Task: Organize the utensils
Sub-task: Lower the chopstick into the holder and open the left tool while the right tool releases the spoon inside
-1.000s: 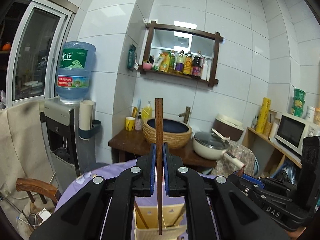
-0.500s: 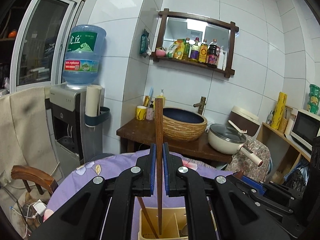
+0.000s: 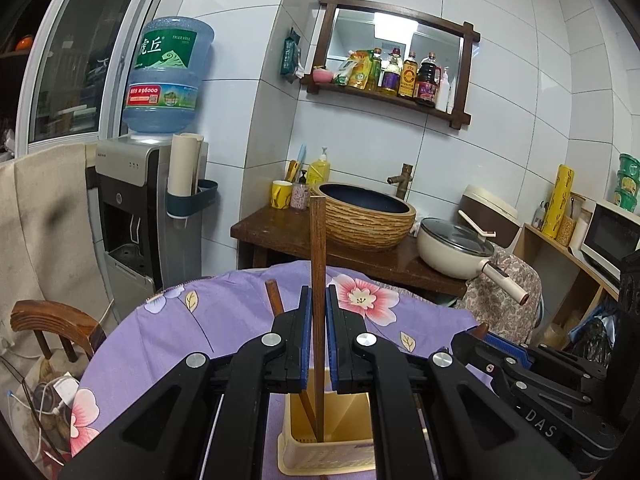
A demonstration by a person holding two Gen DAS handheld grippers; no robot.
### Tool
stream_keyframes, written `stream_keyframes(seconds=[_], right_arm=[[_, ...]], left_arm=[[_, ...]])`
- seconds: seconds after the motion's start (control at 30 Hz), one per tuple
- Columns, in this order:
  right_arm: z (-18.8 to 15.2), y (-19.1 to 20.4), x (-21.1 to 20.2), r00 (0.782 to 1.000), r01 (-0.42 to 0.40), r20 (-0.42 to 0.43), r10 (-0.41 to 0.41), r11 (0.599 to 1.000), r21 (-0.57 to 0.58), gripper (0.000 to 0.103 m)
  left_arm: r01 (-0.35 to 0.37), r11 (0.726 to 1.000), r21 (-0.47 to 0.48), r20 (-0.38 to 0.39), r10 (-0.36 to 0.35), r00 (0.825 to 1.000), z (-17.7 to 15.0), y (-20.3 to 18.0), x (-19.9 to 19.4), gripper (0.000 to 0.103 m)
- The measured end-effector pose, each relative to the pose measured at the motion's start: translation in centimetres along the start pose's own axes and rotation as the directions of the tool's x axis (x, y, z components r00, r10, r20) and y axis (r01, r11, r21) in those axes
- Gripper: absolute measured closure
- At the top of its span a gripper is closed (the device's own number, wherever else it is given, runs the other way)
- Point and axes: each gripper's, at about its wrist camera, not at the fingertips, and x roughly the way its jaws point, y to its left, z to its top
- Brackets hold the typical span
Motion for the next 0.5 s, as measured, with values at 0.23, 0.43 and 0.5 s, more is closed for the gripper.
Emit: stream_keyframes(seconds=[0.23, 0.43, 0.5], right_arm=[[-1.2, -0.1, 0.8, 0.999, 0.004, -0.034, -0.004, 1.000, -0.010, 0.087], [-1.9, -0.2, 1.4, 0.998, 0.013, -0.057, -0.013, 1.000, -0.014, 0.087], [-2.0, -0.3, 1.3, 0.999, 0.013, -0.053, -0.014, 1.000, -0.018, 0.087]], left_arm=[[-0.003, 1.000, 0.003, -0.035, 0.003, 0.999, -1.3, 0.2, 0.8, 0.096], [-0.001, 1.000, 0.011, -0.062, 0.002, 0.998, -2.5, 0.3, 1.4, 0.096], [-0.004, 1.000, 0.010, -0.069, 0.005, 0.998, -2.8, 0.4, 1.6, 0.096]])
